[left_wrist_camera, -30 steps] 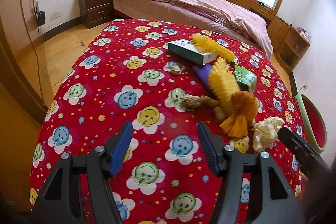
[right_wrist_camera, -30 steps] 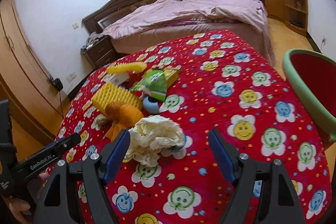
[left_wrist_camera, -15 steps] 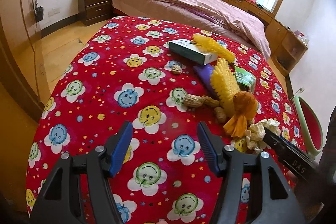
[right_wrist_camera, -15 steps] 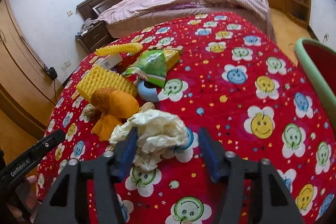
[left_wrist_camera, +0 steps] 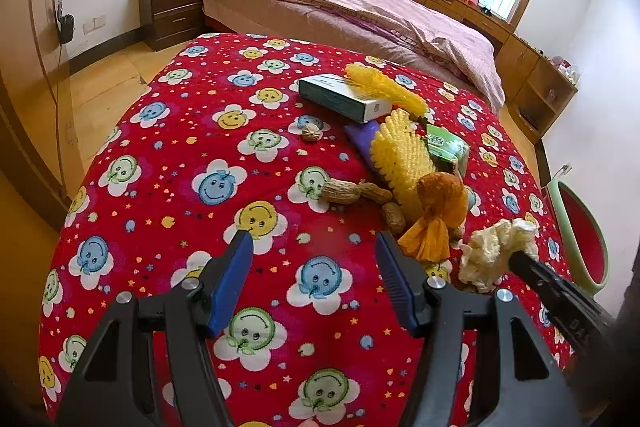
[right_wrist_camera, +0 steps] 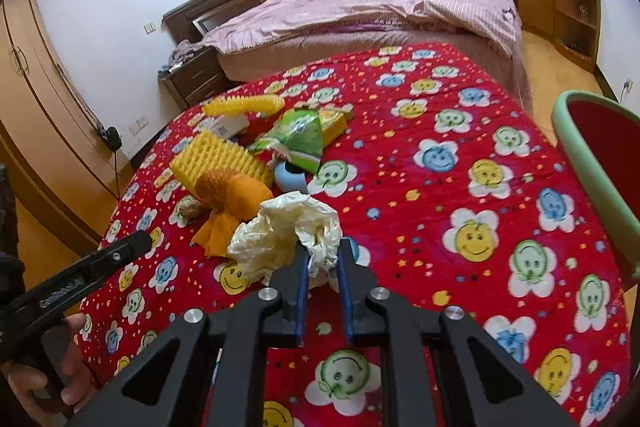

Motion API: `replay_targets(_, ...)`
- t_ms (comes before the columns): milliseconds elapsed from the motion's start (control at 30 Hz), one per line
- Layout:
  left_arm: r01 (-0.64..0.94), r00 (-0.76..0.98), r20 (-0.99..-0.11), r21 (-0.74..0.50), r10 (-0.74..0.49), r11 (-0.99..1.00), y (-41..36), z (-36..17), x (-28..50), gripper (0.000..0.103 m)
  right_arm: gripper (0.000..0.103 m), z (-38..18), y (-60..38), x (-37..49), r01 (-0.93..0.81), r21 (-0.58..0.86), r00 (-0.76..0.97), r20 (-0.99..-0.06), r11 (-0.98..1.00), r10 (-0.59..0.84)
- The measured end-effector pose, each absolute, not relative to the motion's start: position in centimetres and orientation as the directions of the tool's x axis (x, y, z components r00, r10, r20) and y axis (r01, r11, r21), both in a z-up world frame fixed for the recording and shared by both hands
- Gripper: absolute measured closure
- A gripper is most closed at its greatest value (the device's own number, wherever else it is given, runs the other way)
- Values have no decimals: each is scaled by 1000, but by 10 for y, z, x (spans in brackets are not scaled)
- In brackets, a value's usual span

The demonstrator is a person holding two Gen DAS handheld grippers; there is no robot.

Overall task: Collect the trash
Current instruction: 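Grasp the white crumpled paper with the right tool, then grasp the orange tied bag with the left tool while the right tool holds the paper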

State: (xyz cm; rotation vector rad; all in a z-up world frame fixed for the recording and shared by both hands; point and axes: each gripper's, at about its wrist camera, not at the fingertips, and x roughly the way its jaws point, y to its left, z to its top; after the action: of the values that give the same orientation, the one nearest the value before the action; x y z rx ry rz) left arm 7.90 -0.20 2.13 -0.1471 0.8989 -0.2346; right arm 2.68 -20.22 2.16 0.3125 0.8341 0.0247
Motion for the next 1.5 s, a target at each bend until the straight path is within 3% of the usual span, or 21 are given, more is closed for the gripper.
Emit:
replay_targets(933,309,581,-741,-180,-336,934,-89,27,85,40,89,53,-283,-16,226,364,777,-627,904,59)
replay_targets(1333,238,590,-768,-132,-251,962,-106,5,112,40,89,49,-295,-20,251,374,769,-637,893,50)
replay_targets(1367,236,591,-766,-138,-254,962,-105,6,112,41,89,49,-295,-21,253,374,769,-637,892,49)
replay_targets(1433,241,592,-757,-162,-278,957,-102,7,111,53,89,51,-295,-23,252,374,772,-634,893,47)
replay_targets(1500,250,594,-750,-172,-291,953,-100,9,109,56,89,52,-296,-24,252,371,776,-629,894,43)
